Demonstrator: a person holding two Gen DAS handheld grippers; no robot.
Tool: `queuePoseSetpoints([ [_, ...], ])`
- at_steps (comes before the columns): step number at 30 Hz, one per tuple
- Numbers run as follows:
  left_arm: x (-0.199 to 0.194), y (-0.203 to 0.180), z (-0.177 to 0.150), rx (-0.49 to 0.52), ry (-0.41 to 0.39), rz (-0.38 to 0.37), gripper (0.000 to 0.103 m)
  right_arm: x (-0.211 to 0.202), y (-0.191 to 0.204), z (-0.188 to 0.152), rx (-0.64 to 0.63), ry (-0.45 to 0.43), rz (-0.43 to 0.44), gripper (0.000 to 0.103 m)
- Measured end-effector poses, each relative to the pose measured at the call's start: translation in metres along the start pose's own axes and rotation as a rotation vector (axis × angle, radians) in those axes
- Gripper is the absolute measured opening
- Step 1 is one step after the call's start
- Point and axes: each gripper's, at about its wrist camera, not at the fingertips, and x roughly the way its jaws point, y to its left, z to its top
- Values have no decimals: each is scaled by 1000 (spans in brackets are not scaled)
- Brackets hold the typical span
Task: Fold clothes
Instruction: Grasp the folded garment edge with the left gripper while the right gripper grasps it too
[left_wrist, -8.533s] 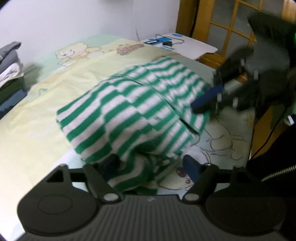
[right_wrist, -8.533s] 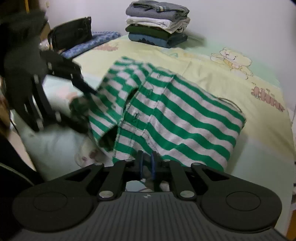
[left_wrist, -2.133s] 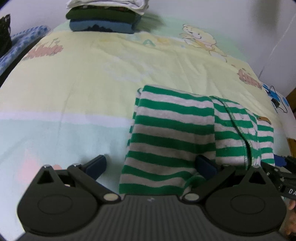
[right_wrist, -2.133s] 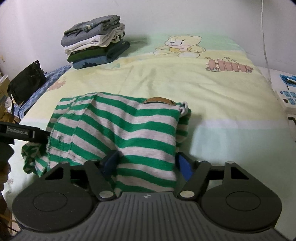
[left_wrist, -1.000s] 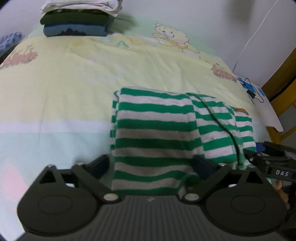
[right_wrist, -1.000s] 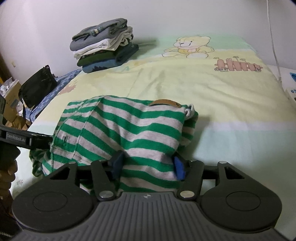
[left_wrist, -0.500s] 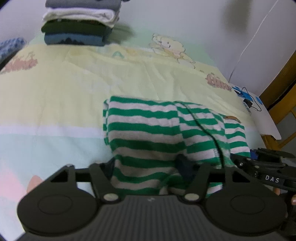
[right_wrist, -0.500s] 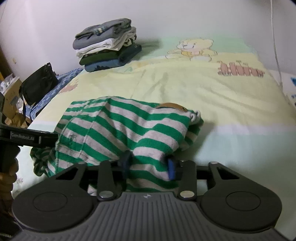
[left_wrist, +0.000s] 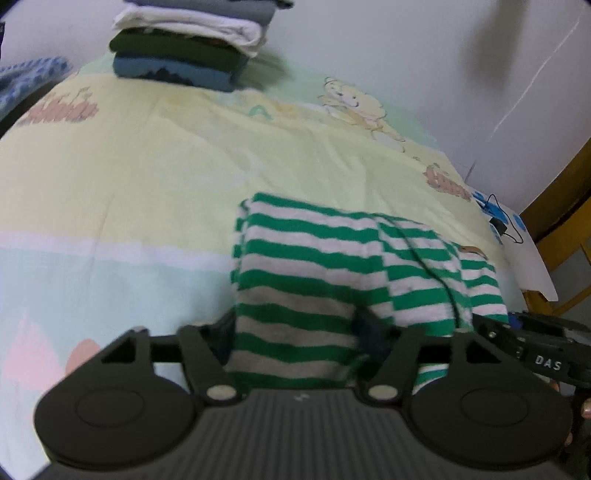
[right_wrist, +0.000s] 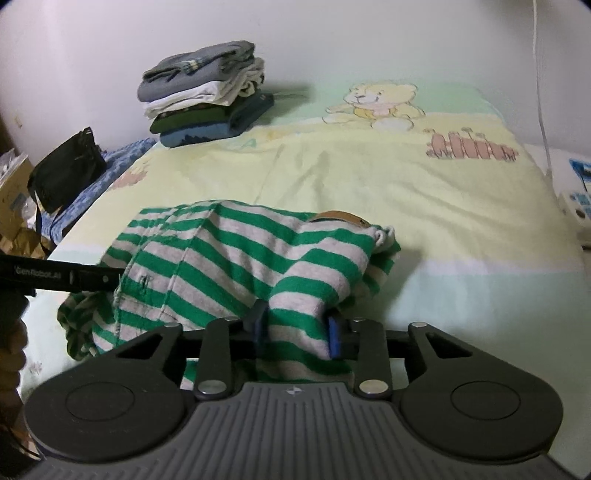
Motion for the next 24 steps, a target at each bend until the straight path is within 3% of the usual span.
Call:
queuePoseSetpoints([
  [4, 7, 3, -2, 13, 1, 22, 95, -1, 1, -3, -14, -4, -19, 47],
  [7, 12, 0, 0, 31, 5, 21, 98, 1, -1, -4, -2, -6, -14, 51],
  [9, 17, -2, 3, 39, 17, -8, 98, 4, -6, -4, 25, -3, -13, 64],
  [12, 23, -5, 7, 24, 16, -40, 98, 10, -16, -3, 79, 2, 8, 71],
  [14, 23, -5, 7, 13, 7, -68, 90, 12, -18, -2, 80, 8, 38, 66],
  [15, 22, -6, 6, 8, 2, -77, 82, 12, -17, -1, 76, 12, 52, 51],
  [17, 21, -5, 5, -11, 2, -90, 73, 11, -18, -1, 85, 11, 78, 43],
  [24, 14, -9, 6, -37, -4, -97, 54, 5, -19, 2, 89, -4, 145, 31],
])
